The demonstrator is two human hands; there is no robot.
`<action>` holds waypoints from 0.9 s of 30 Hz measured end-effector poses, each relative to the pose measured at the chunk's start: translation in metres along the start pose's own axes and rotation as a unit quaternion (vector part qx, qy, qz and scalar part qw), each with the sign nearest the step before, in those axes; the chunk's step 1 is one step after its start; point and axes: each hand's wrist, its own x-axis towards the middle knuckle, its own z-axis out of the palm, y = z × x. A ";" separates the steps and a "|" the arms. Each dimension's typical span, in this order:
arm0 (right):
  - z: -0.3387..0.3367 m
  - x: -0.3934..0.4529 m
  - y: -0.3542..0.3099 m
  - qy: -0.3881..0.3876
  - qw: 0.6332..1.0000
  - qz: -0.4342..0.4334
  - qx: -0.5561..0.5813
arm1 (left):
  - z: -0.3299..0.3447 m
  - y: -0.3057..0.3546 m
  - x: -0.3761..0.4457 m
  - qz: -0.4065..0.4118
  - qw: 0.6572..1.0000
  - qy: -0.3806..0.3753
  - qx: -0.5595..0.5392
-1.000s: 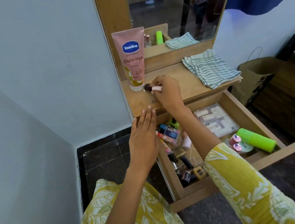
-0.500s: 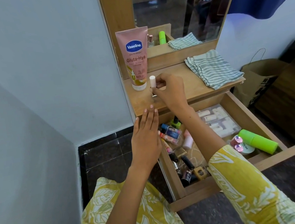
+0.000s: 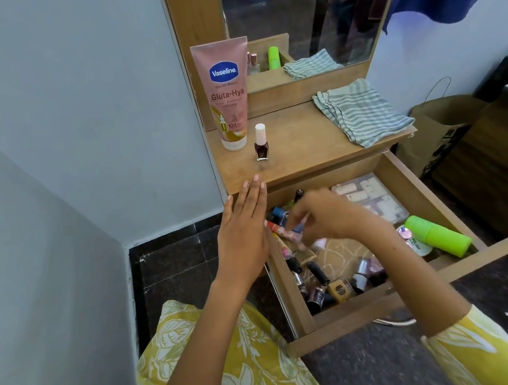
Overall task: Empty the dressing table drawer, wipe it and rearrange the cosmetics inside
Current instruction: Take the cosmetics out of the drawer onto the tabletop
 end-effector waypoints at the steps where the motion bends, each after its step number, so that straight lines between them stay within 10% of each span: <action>1: 0.009 -0.001 0.001 -0.025 1.000 -0.001 -0.003 | 0.001 0.000 0.000 -0.002 1.000 0.000 -0.002; 18: 0.051 0.002 0.001 0.084 0.992 -0.015 0.096 | -0.005 -0.001 0.000 0.007 1.000 0.009 -0.016; 27: 0.012 -0.018 -0.013 0.251 0.927 -0.064 0.272 | -0.017 0.001 -0.003 0.019 0.982 0.090 -0.164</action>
